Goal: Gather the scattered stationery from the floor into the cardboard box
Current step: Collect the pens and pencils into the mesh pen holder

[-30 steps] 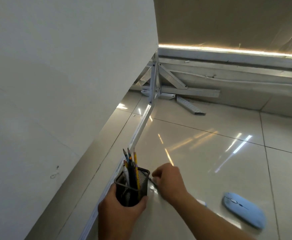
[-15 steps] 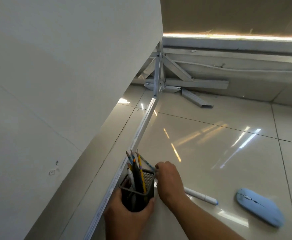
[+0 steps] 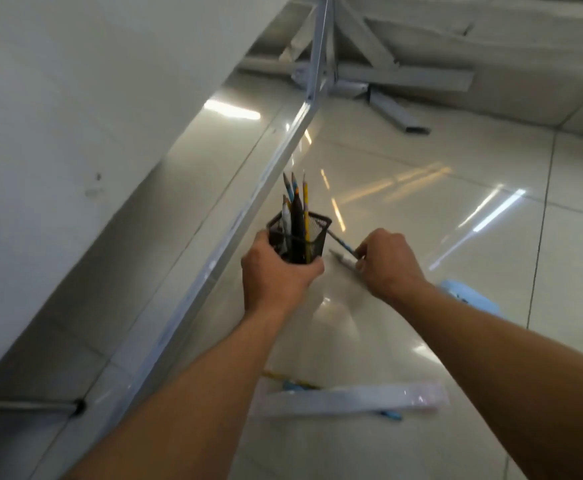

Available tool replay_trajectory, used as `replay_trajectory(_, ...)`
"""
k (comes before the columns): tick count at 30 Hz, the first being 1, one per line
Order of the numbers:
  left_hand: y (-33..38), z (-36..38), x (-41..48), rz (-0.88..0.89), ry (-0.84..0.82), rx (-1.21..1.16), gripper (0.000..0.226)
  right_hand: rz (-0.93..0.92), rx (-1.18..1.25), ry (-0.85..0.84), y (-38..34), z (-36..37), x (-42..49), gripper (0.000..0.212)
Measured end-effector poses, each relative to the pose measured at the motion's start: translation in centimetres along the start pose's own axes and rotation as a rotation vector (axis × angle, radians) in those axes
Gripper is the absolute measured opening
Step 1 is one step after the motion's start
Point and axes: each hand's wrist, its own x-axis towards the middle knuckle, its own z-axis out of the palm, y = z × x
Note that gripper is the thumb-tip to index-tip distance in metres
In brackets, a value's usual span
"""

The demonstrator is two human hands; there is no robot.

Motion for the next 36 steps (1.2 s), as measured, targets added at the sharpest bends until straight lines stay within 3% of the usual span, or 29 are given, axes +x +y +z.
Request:
replay_trajectory(7,-0.7,0.7,-2.2,-0.020,0.007,0.033,0.076,-0.093,-0.063,0.143,1.0,1.9,-1.7,0.025)
replay_trajectory(18,-0.2,2.0,-2.4,-0.005,-0.027,0.000,0.077,-0.139,-0.371,0.089,0.5,0.2,-2.7,0.023)
replay_trajectory(25,-1.0,2.1,-1.9,-0.006,-0.063,-0.002,0.076,-0.167,-0.436,0.089,-0.2,-0.3,-2.9,0.025)
replay_trajectory(27,-1.0,1.7,-2.0,0.001,-0.077,-0.014,0.077,-0.088,-0.328,0.094,0.2,-0.8,-2.8,0.019)
replay_trajectory(30,-0.8,1.0,-2.1,-0.022,-0.084,-0.031,0.076,0.134,0.100,0.226,-0.1,-3.0,-2.2,0.017)
replay_trajectory(33,-0.6,0.8,-2.2,-0.056,-0.098,-0.037,0.072,0.126,0.531,0.401,-2.2,-7.0,-1.2,0.013)
replay_trajectory(36,-0.2,0.7,-2.3,-0.039,-0.104,-0.039,0.070,0.060,0.929,0.367,-5.2,-9.9,-1.4,0.009)
